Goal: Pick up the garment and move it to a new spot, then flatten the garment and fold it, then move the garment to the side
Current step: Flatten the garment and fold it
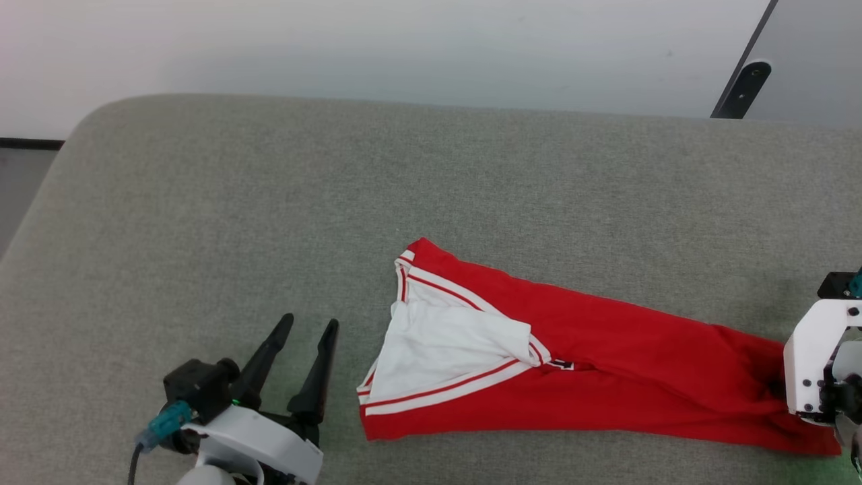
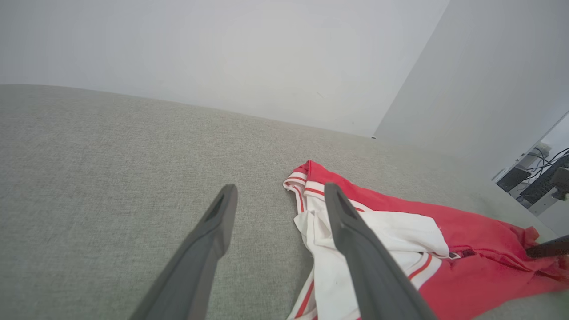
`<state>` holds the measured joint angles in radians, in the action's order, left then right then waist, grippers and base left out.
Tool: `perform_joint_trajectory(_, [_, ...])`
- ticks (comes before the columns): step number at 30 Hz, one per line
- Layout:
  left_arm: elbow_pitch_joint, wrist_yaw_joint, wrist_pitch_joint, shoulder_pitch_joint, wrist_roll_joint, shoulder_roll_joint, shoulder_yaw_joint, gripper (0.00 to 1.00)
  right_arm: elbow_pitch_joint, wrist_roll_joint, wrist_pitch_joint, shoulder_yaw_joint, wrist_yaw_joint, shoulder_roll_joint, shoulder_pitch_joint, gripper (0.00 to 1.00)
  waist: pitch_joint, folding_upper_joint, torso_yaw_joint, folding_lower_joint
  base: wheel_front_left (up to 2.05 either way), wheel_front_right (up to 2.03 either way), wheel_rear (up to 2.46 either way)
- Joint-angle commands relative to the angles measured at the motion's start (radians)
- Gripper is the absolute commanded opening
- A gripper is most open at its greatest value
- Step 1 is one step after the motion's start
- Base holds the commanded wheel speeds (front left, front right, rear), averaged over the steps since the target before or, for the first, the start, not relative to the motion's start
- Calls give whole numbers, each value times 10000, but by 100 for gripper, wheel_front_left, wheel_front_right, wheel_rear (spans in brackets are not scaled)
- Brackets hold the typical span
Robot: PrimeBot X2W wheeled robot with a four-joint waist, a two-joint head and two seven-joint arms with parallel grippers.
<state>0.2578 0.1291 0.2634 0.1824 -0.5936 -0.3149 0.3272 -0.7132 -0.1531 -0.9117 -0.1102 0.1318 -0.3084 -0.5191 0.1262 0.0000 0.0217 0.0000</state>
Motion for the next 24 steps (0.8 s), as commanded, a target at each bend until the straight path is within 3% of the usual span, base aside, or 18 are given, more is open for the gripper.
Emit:
perform_joint_trajectory(1, [26,22,3,95,-69,-17,54,100,-480,283,-150,-172,-26,106,343,100,30,0,24,0,0,0,0])
perform_joint_trajectory(4, [62,22,3,194,-142,-10,109,100,-801,465,-243,-557,-32,250,322,100,59,0,61,0,0,0,0])
perform_joint_trajectory(6, [90,24,3,208,-222,0,128,100,-957,416,-270,-703,-32,361,280,0,71,0,75,0,0,0,0])
perform_joint_trajectory(13, [202,23,3,230,-390,-57,75,100,-1059,-113,-295,-883,-26,525,176,0,77,0,29,0,0,0,0])
perform_joint_trajectory(24, [298,23,3,318,-513,-134,67,100,-967,-220,292,-892,-57,15,56,0,74,0,-131,0,0,0,0])
